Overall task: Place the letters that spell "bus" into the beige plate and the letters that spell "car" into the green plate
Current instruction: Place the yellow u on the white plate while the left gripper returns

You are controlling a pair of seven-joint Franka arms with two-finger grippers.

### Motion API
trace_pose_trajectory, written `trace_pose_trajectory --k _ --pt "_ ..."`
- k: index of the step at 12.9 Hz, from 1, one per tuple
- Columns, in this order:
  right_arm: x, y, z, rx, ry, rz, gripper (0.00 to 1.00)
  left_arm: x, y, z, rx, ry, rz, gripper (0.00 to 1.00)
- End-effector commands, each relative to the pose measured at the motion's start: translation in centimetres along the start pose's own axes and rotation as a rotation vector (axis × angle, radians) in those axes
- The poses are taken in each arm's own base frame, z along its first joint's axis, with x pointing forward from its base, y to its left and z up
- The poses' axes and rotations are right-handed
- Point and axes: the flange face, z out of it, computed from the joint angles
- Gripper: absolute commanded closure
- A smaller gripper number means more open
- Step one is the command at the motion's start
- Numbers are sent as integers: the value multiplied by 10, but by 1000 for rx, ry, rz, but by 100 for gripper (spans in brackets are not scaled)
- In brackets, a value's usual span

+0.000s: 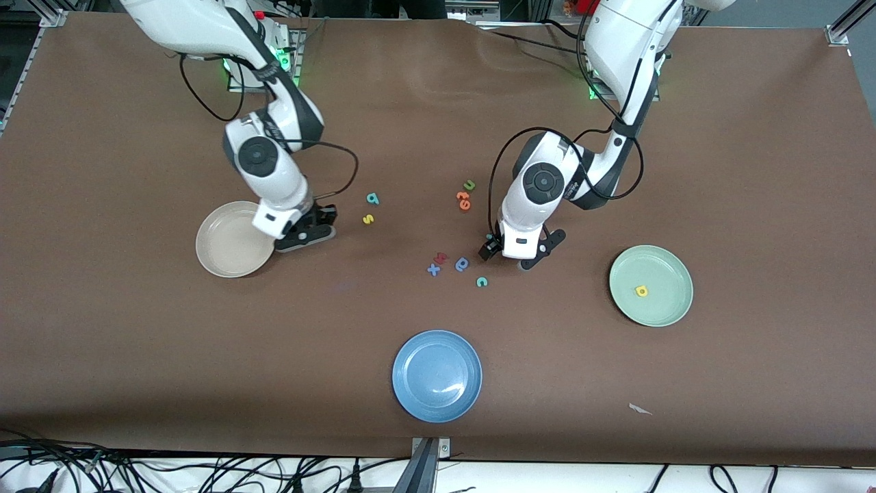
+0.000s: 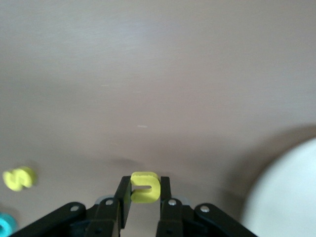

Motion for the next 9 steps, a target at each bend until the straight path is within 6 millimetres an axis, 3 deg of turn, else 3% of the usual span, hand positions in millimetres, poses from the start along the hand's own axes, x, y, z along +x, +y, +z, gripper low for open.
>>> trace_pose_trajectory --k 1,4,5,6,7,9 --pt "-8 60 -31 -30 -26 -65 91 -15 -3 9 -24 1 -74 11" --pt "-17 117 -33 -29 -44 -131 87 -23 -2 15 -16 1 -120 17" --pt "-21 124 -29 -25 -54 -125 70 -23 -3 17 -13 1 -123 19" --pt "-23 125 -26 -21 -61 -115 40 -23 -4 19 -10 1 -130 22" --pt "-23 125 -25 -21 -62 -110 20 -24 -4 23 -5 0 -141 26" --pt "-23 125 -26 -21 -61 -107 9 -28 -4 26 -4 1 -157 31"
